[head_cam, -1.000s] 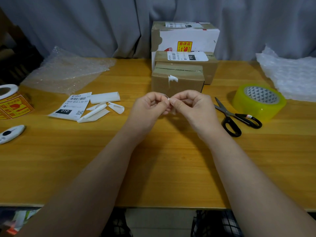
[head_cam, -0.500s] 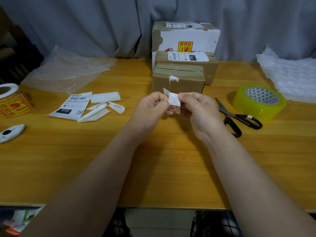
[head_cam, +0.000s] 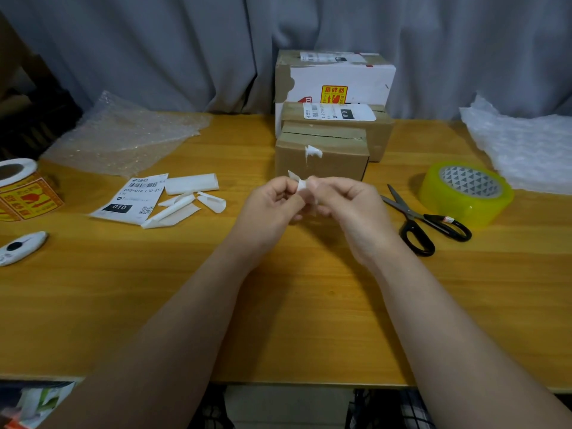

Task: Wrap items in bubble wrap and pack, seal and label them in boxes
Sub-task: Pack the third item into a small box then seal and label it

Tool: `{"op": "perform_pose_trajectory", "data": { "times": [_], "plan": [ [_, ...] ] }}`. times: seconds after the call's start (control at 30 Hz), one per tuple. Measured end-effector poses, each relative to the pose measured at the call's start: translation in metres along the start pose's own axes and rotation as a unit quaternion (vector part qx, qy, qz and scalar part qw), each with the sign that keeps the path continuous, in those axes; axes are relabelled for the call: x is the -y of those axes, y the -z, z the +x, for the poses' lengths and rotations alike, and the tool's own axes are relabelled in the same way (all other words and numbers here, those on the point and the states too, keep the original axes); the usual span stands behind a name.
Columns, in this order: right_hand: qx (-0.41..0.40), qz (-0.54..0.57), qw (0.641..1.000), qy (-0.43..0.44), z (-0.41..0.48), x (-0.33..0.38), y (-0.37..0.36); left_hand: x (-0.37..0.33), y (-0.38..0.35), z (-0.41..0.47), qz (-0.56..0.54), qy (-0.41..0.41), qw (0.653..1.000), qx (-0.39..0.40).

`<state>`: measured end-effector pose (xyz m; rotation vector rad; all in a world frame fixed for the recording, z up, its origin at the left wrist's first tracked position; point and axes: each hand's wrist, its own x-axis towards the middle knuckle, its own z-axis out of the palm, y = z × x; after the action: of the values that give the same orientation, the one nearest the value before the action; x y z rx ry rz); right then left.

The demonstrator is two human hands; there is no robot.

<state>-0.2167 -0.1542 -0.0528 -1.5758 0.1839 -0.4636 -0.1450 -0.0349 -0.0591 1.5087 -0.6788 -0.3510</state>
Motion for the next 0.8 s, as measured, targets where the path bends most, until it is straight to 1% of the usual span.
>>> {"op": "perform_pose_trajectory", "data": {
  "times": [0.07,0.13,0.23,0.37,0.47,0.6,0.7,0.8],
  "plan": [
    [-0.017,-0.014,1.0,0.017,-0.001,-0.002,-0.003,0.0,-0.001,-0.001,0.006,-0.016,1.0,-0.005],
    [-0.034,0.01,0.999,0.008,-0.001,-0.003,-0.006,0.001,0.0,-0.001,0.006,-0.027,1.0,-0.008],
    [-0.048,0.07,0.996,-0.034,0.001,-0.003,-0.004,0.001,0.0,0.0,0.008,-0.037,0.999,0.0],
    [-0.053,0.159,0.98,-0.108,0.004,0.001,-0.002,0.0,-0.001,0.001,0.001,-0.035,0.999,0.025],
    [-0.07,0.186,0.969,-0.147,0.006,0.004,0.0,0.0,0.002,0.002,-0.017,-0.008,0.999,0.037],
    [-0.141,0.24,0.943,-0.181,0.008,0.009,0.01,0.0,0.01,0.003,-0.052,0.059,0.997,0.026],
    [-0.143,0.226,0.945,-0.186,0.008,0.014,0.014,-0.006,0.015,0.001,-0.034,0.08,0.995,0.046],
    [-0.145,0.26,0.932,-0.205,0.008,0.019,0.012,-0.014,0.018,0.0,-0.022,0.081,0.996,0.042]
  ]
}}
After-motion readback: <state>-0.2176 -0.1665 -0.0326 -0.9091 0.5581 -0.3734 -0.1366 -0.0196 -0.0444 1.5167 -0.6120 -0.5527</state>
